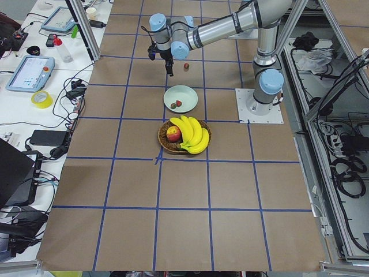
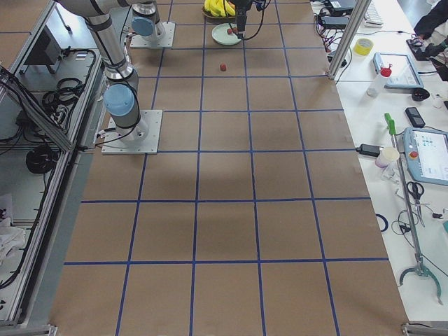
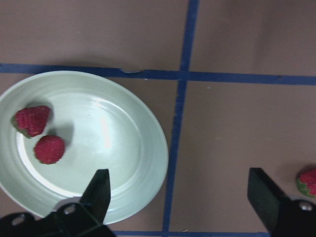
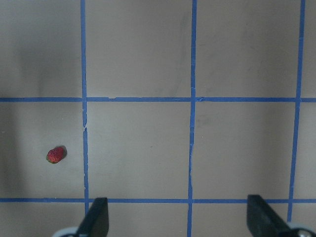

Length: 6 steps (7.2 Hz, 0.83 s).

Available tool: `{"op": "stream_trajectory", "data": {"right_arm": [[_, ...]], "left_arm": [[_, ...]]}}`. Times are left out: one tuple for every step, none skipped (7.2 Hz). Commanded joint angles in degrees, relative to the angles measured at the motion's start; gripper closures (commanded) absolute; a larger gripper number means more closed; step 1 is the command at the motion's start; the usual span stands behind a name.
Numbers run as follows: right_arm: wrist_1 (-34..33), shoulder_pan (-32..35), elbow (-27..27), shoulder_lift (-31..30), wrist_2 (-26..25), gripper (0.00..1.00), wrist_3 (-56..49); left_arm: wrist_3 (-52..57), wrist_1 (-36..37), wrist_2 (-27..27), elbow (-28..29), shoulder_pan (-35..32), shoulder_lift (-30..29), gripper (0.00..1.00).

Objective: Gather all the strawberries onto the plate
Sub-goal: 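Move the left gripper from the plate to the last strawberry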

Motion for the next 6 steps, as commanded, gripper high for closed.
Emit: {"op": "stream_trajectory", "data": {"right_arm": [[0.00,0.00,0.00,0.00,-0.04,0.00,-0.01],[0.00,0.00,0.00,0.00,0.05,0.00,-0.01],[0.00,0.09,-0.09,0.00,0.05,0.00,-0.01],[0.00,0.09,0.00,0.00,0.05,0.00,-0.01],[0.00,0.09,-0.09,0.00,0.14,0.00,-0.01],[0.00,0.00,-0.09,0.00,0.22,0.00,-0.01]], "left_arm": [[0.21,4.32,-6.69,-2.48,-6.33,-1.01,0.00],[0.39,9.49,-7.59,-5.89,-7.05,-1.80,0.00],[1.78,14.85,-7.60,-9.14,-7.14,-2.41,0.00],[2.67,15.77,-7.43,-10.65,-7.14,-2.59,0.00],[2.68,15.78,-7.42,-10.76,-7.58,-2.86,0.00],[2.68,16.30,-7.42,-10.76,-7.93,-3.38,0.00]]}}
